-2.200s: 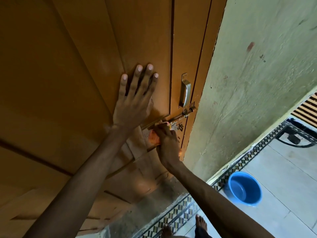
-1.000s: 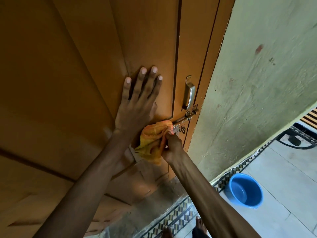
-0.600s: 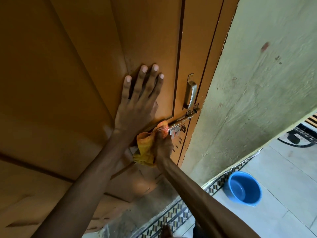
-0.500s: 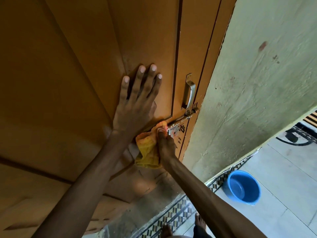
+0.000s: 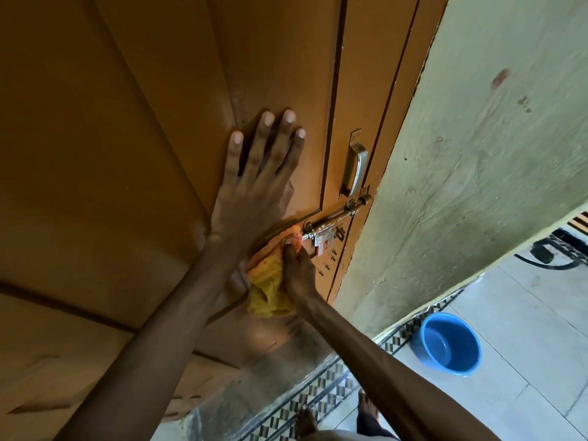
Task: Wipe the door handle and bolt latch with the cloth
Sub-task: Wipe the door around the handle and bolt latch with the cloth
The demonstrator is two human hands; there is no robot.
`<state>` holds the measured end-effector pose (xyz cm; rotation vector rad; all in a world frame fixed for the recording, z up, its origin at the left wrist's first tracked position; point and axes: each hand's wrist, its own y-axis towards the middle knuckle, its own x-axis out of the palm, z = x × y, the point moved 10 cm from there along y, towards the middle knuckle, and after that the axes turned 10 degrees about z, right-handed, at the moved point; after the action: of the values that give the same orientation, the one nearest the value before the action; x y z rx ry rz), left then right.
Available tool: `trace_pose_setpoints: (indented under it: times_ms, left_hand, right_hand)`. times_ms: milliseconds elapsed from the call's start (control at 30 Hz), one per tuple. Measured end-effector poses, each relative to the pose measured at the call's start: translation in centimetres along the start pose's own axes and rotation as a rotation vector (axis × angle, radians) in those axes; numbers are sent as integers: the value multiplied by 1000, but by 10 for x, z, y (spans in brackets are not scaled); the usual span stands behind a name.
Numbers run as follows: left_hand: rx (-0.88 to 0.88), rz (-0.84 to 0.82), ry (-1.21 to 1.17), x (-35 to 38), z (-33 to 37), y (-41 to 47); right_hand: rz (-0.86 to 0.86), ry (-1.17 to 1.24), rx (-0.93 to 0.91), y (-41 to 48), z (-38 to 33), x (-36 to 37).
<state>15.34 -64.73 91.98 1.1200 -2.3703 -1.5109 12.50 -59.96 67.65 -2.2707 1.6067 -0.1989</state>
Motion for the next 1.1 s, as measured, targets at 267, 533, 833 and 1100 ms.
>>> trace_pose_setpoints:
  times_ms: [267,533,833,1100]
  left_hand:
    - [35,-14,30,8,4,-6]
    - [43,12,48,7,5,-7]
    - [28,46,35,3,7,-9]
    - [44,22,85,6,8,-9]
  right_hand:
    - [-91,197,281,6,6,-53]
    - [-78,247,122,-3,-8,-4]
    - [-82,269,538,-7,48,-78]
    - [75,619,813,27,61,-104]
